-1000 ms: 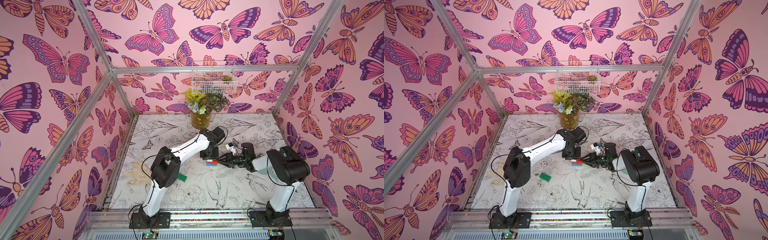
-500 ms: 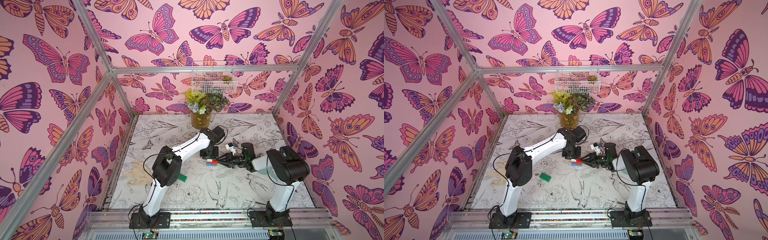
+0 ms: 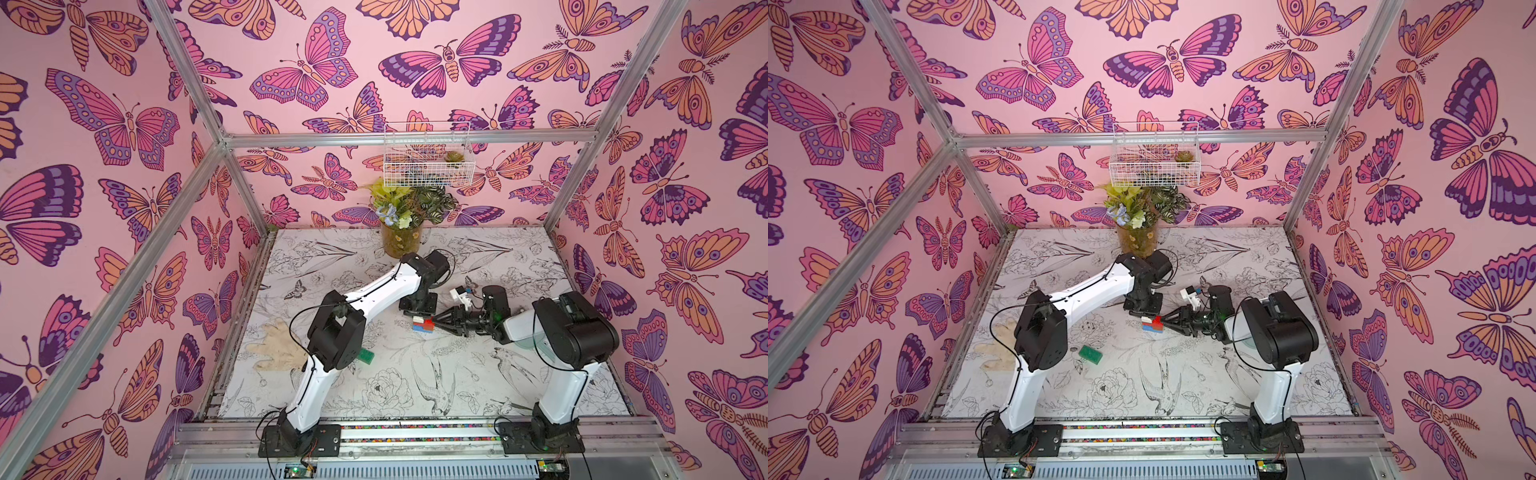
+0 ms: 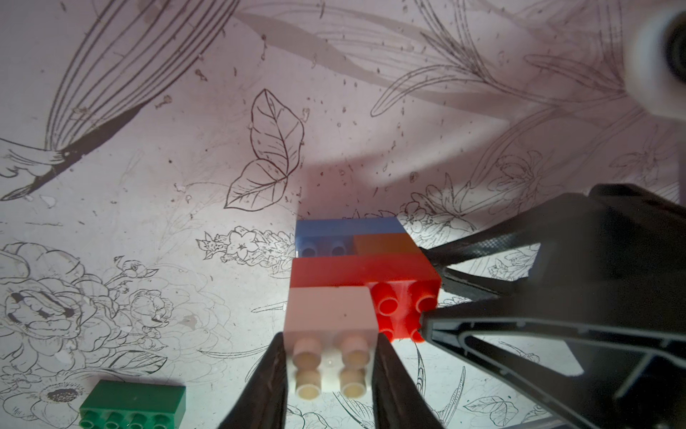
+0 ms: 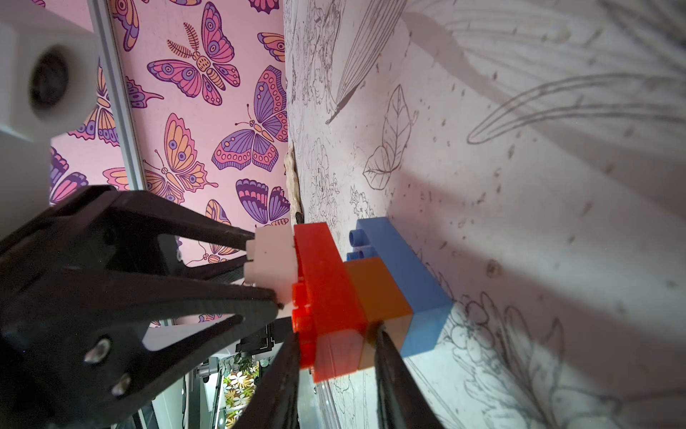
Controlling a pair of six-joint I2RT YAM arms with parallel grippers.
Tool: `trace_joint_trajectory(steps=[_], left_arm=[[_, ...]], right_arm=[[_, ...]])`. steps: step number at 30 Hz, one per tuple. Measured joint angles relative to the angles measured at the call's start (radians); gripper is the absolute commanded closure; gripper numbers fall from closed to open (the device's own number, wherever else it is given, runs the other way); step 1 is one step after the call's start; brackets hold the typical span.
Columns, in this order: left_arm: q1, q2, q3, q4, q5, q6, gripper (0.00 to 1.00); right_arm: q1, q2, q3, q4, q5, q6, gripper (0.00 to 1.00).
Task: Assemble the number 5 with lego
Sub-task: Assemble the lego brick with the lego brick.
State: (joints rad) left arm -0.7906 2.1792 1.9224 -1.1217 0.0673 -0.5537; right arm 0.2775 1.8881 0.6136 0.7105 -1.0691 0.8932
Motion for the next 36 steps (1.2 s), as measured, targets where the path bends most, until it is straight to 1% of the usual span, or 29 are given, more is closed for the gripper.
trace_joint_trajectory(steps=[9,15,25,36], left_arm=[[0.007,-0.003,-0.010,0.008,0.014,-0.012,0.71],[0.000,-0.006,-0.018,0.014,-0.004,-0.047,0.71],[-0.021,0.011,0.010,-0.011,-0.056,-0.080,0.67],[-0.023,0.022,0.024,-0.025,-0.057,-0.087,0.66]], right_arm=[[0.000,0.000,0.005,-0.013,-0.002,0.000,0.67],[0.000,0.000,0.006,-0.015,-0.002,0.000,0.68],[0.000,0.010,-0.002,0.016,-0.002,0.034,0.69],[0.000,0.010,-0.001,0.016,-0.005,0.044,0.70]])
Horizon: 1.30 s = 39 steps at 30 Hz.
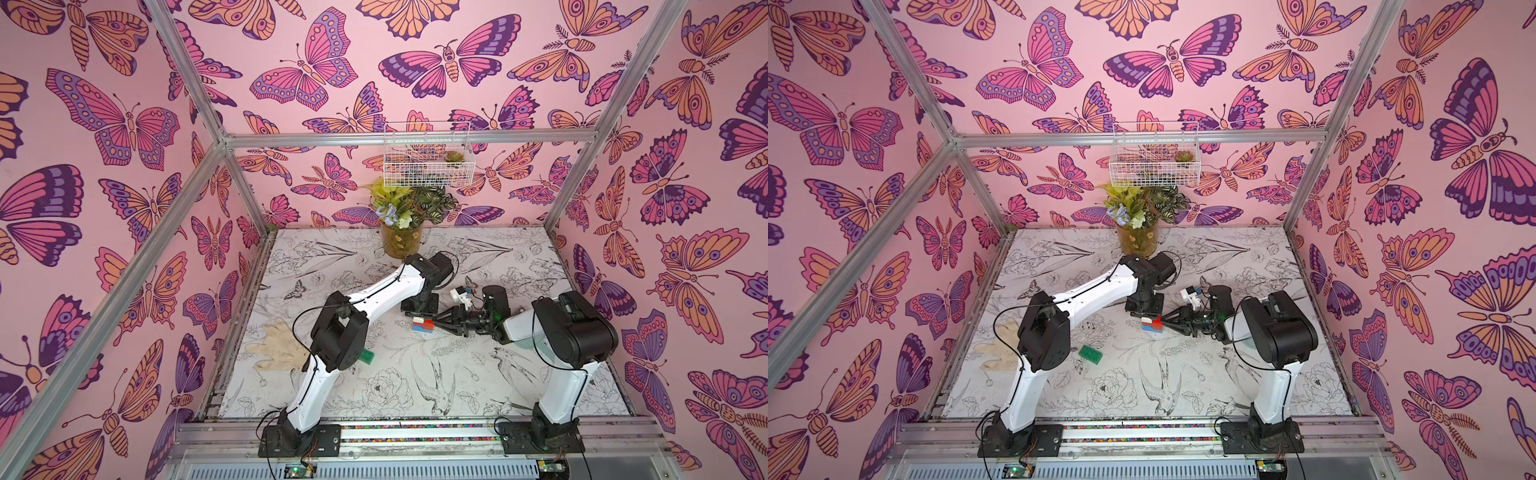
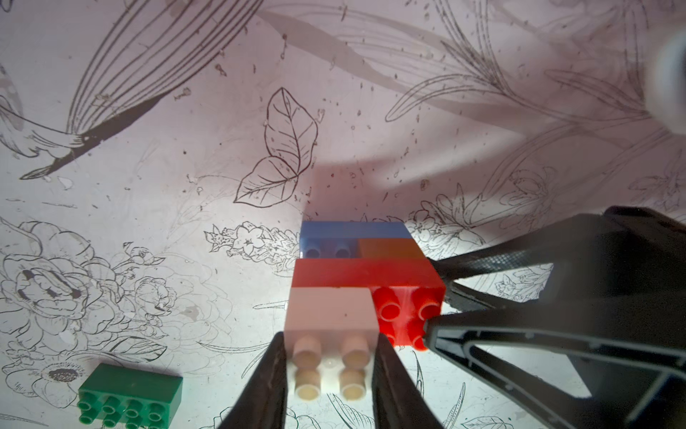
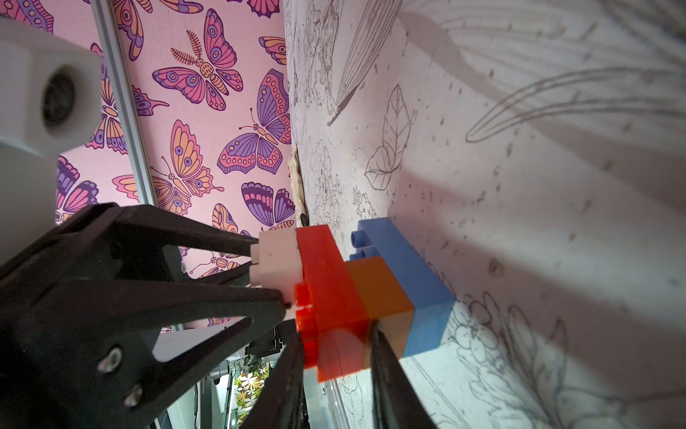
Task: Assemble the number 5 with lego
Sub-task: Assemble the lego brick with the lego brick.
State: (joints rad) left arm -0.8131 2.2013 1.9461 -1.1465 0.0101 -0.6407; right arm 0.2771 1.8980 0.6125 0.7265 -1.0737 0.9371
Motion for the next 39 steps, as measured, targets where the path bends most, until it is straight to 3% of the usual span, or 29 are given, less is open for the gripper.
trace_joint_trajectory(steps=[8,18,39], left_arm=[[0.002,0.008,-0.005,0.022,0.014,-0.012,0.49],[-0.002,0.014,0.000,0.010,0.011,-0.015,0.39],[0.002,0.026,0.060,-0.037,0.013,0.009,0.30]], right_arm=[[0.000,-0.001,0.001,0.000,0.002,0.002,0.70],[0.012,-0.034,0.000,-0.042,0.043,0.001,0.68],[0.025,-0.154,0.011,-0.283,0.143,-0.026,0.63]])
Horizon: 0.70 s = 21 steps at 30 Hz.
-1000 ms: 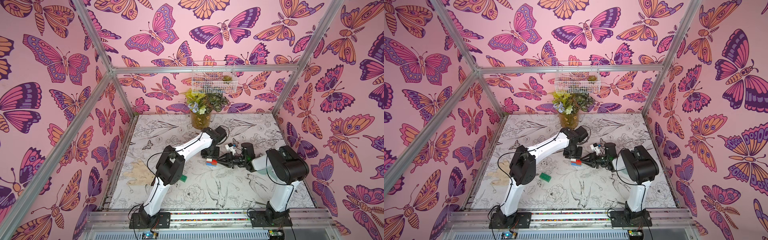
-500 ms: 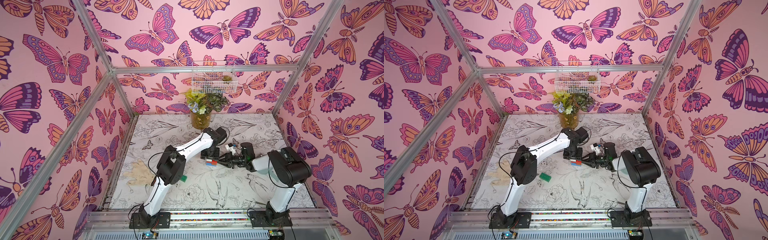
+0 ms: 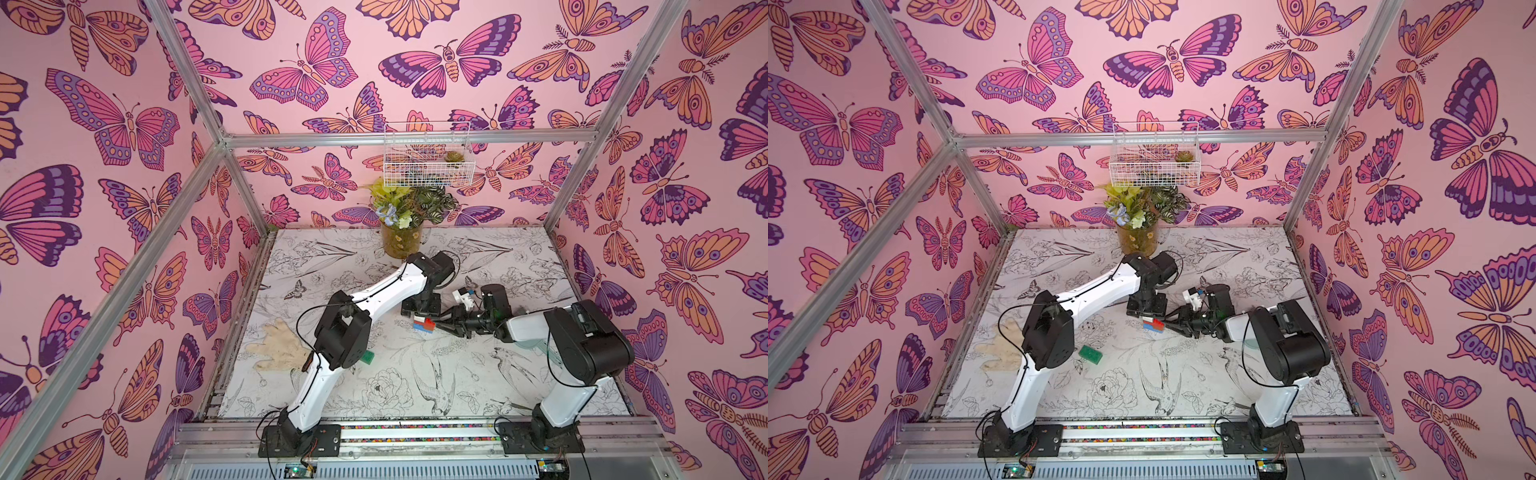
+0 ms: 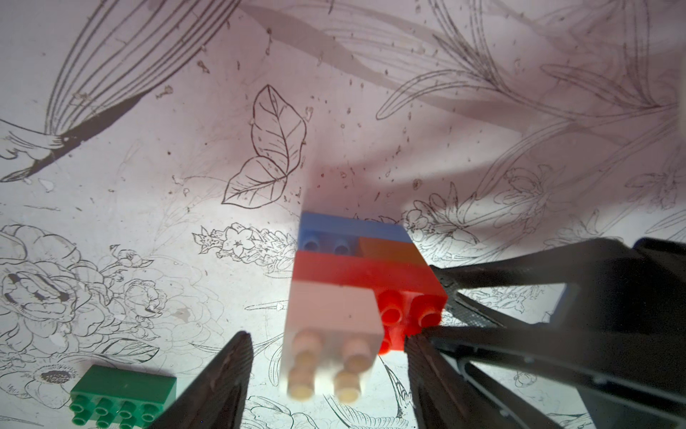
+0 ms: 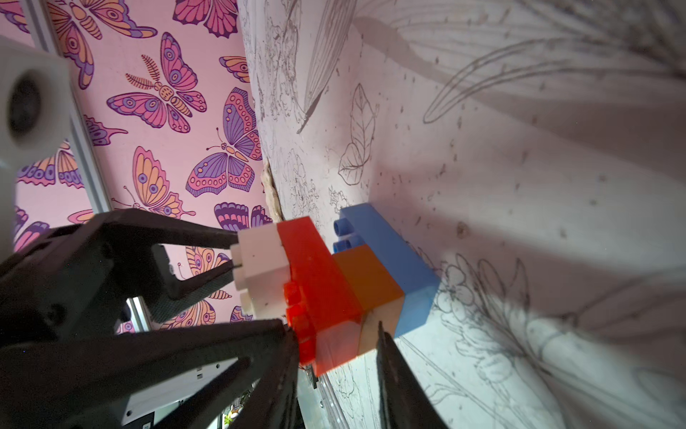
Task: Assemble the number 5 with lego
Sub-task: Assemble the lego brick with the lego brick.
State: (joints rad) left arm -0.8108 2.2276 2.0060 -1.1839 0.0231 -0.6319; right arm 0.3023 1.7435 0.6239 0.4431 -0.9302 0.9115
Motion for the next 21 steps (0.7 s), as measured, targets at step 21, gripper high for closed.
trace_joint_trajectory(steps=[21], left_arm=[[0.017,-0.025,0.024,-0.015,0.000,0.024,0.27]], right_arm=[[0.002,-0.114,0.098,-0.312,0.058,-0.103,0.61]])
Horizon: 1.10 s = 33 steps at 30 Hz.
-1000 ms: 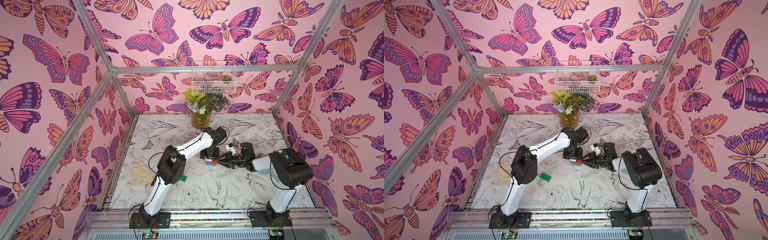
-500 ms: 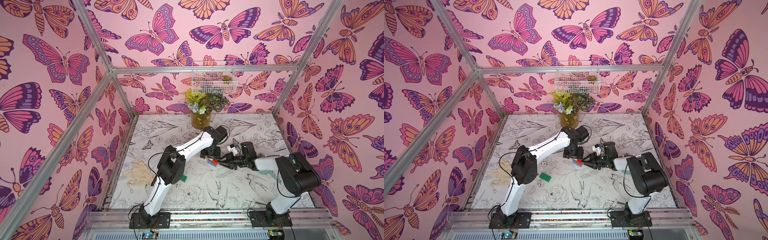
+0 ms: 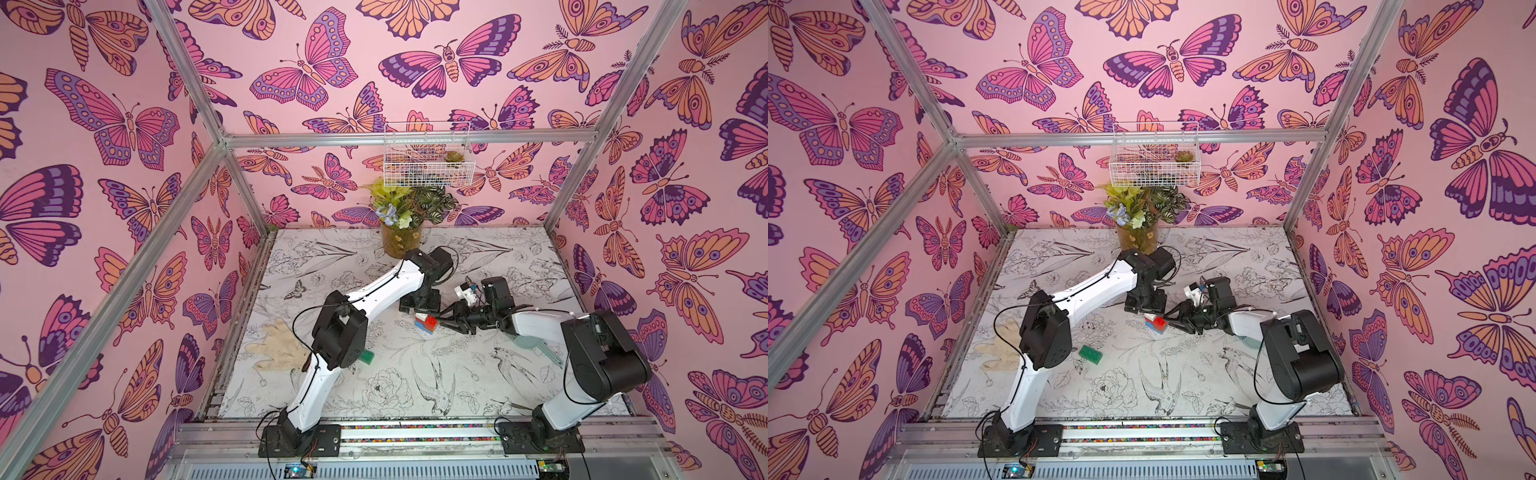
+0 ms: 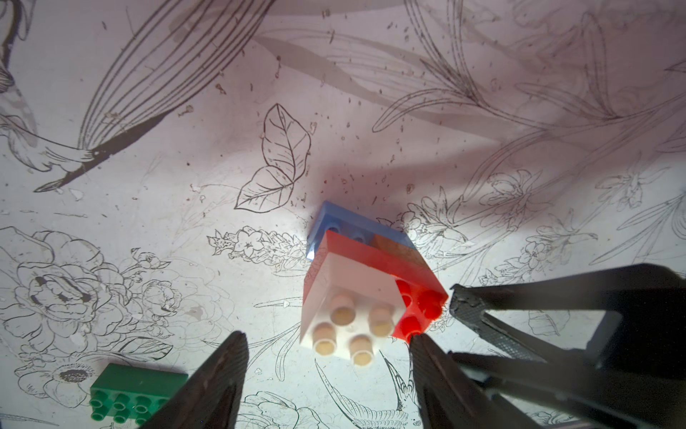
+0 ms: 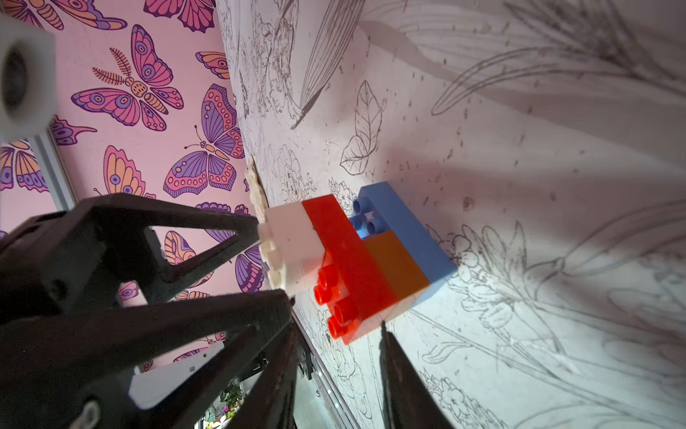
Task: Assemble the number 5 with lego
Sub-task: Assemble the lego brick with the lego brick, then pick up the lego brick from the center of the board.
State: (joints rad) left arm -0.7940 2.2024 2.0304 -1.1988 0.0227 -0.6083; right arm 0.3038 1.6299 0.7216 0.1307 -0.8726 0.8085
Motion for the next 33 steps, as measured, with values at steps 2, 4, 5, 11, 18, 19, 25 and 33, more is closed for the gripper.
trace_joint_trajectory(steps=[2,4,5,11,18,19,25,33], left_arm=[[0.003,-0.014,0.001,-0.001,0.000,0.002,0.27],[0.007,-0.030,0.001,-0.003,0.000,0.004,0.27],[0.009,-0.040,0.001,-0.003,0.000,0.006,0.27],[0.024,-0.132,-0.040,0.002,-0.008,0.013,0.27],[0.061,-0.312,-0.263,0.038,-0.023,0.017,0.26],[0.069,-0.333,-0.298,0.047,-0.024,0.016,0.26],[0.114,-0.463,-0.526,0.096,-0.023,0.014,0.26],[0.143,-0.620,-0.770,0.144,-0.020,0.001,0.26]], right_arm=[[0.000,-0.018,0.011,-0.039,0.011,-0.019,0.61],[0.001,-0.045,0.026,-0.086,0.028,-0.048,0.61],[0.002,-0.066,0.034,-0.114,0.042,-0.069,0.61],[0.079,-0.245,0.074,-0.289,0.183,-0.284,0.61],[0.249,-0.449,0.092,-0.466,0.426,-0.529,0.60],[0.265,-0.462,0.095,-0.486,0.457,-0.550,0.60],[0.388,-0.522,0.133,-0.596,0.663,-0.675,0.59],[0.541,-0.479,0.256,-0.708,0.855,-0.802,0.59]])
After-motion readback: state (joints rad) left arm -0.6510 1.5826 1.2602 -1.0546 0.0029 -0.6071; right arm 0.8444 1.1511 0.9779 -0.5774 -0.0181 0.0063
